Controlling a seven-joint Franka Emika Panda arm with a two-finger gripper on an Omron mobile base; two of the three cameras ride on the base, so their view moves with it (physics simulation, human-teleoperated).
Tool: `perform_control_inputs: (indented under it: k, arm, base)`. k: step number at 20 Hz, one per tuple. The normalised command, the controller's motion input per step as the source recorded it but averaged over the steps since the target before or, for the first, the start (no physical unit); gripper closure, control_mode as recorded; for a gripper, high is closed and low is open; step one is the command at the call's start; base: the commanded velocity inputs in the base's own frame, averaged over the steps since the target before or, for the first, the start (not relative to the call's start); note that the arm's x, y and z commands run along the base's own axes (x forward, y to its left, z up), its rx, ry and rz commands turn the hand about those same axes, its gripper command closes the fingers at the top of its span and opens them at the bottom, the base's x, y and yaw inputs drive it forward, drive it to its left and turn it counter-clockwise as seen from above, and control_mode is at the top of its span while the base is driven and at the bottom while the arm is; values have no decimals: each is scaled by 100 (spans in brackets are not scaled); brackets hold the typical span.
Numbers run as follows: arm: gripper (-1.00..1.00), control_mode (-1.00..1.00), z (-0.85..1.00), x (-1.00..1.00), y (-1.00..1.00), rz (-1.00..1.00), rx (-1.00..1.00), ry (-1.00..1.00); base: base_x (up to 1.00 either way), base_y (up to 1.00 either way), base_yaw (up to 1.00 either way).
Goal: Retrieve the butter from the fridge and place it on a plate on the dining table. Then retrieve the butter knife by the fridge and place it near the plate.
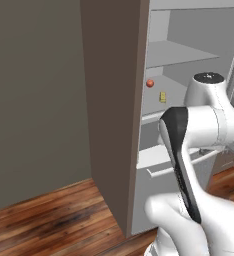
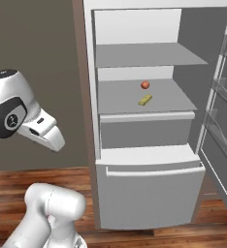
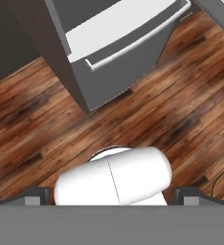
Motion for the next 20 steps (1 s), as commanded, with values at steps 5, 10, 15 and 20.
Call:
perform_control_inputs:
  k: [5, 10, 15, 20]
  arm:
    - [-100, -100, -24, 1, -6, 11, 5, 4]
    - [-100, -100, -31, 1, -17, 13, 0, 9]
    - [-100, -100, -25, 11, -28, 17, 0, 10]
    - [-100, -100, -3, 0, 0, 4, 0, 4]
  base:
    - [0, 0, 0]
    - [0, 0, 0]
    - [0, 0, 0]
    - [0, 0, 0]
